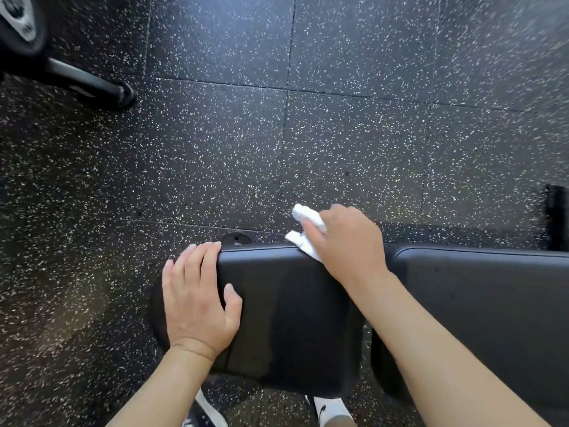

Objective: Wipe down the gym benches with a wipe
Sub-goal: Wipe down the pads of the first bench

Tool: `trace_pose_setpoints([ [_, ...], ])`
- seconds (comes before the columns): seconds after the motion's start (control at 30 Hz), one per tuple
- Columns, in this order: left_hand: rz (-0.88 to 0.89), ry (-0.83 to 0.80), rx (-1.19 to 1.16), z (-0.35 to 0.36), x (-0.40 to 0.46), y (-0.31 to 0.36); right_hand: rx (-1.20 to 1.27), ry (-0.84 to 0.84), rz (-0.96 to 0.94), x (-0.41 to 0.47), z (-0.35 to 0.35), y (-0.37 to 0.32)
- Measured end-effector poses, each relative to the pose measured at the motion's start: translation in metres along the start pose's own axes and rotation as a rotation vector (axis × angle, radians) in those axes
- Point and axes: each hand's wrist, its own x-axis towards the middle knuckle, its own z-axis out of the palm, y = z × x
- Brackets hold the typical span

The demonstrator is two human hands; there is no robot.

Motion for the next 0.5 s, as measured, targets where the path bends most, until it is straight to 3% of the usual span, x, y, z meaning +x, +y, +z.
trace_pose_setpoints([
  [0.1, 0.001, -0.006, -0.014, -0.001, -0.001, 0.0, -0.064, 0.013, -0.096, 0.006, 0.007, -0.047],
  [0.27, -0.045, -0.025, -0.043, -0.004, -0.003, 0.0, 0.114, -0.205, -0.169, 0.023, 0.032, -0.129],
  [0.5, -0.033, -0.057, -0.029, -0.006, -0.007, -0.003, -0.003, -0.195, -0.131, 0.013, 0.014, -0.081],
])
